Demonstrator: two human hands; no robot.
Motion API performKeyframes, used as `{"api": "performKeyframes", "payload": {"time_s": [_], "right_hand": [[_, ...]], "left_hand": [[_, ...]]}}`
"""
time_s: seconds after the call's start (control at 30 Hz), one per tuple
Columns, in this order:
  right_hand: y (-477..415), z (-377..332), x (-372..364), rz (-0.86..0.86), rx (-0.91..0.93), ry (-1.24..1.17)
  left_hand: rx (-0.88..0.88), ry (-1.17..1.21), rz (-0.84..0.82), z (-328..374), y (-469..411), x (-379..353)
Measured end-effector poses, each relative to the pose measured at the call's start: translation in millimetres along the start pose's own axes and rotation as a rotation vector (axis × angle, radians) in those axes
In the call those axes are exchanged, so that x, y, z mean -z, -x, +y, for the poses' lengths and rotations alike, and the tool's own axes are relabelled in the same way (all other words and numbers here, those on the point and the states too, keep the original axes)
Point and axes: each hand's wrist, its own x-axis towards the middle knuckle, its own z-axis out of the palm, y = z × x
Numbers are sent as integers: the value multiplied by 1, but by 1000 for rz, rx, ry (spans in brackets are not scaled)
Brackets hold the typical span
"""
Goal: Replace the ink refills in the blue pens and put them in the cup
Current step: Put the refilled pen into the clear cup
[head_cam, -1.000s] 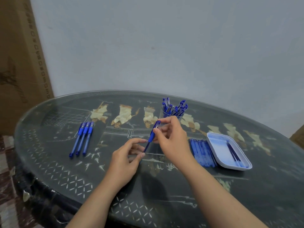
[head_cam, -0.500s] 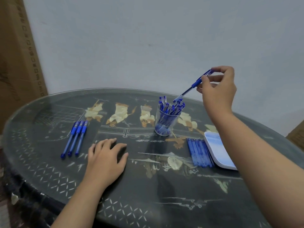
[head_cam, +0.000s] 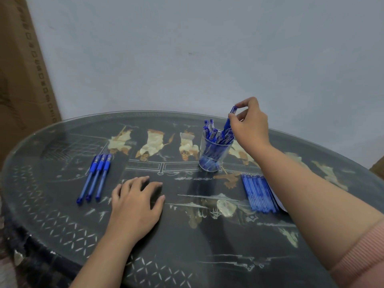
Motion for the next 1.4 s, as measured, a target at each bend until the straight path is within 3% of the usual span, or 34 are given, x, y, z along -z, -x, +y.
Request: {"api": "performKeyframes", "payload": {"time_s": [0.2, 0.37, 0.63, 0.83, 1.0, 1.13, 1.27, 1.4], "right_hand": [[-12, 12, -9, -8, -13, 65], [-22, 22, -19, -124, 34, 334], [-20, 12, -22, -178, 38, 389], [5, -7, -15, -117, 109, 295], [72, -50, -37, -193, 229, 51], [121, -77, -82, -380, 121, -58], [145, -94, -129, -553, -72, -87], [152, -115, -168, -612, -186, -69]], "left_hand": [[-6, -9, -3, 0, 0, 1], [-15, 12, 13, -1, 0, 1], [-10, -2, 6, 0, 0, 1], [9, 105, 39, 1, -1, 5], [45, 236, 276, -15, -1, 28], [193, 251, 455, -52, 5, 50], [401, 157, 351, -81, 12, 59], [434, -33, 239, -94, 16, 51]]}}
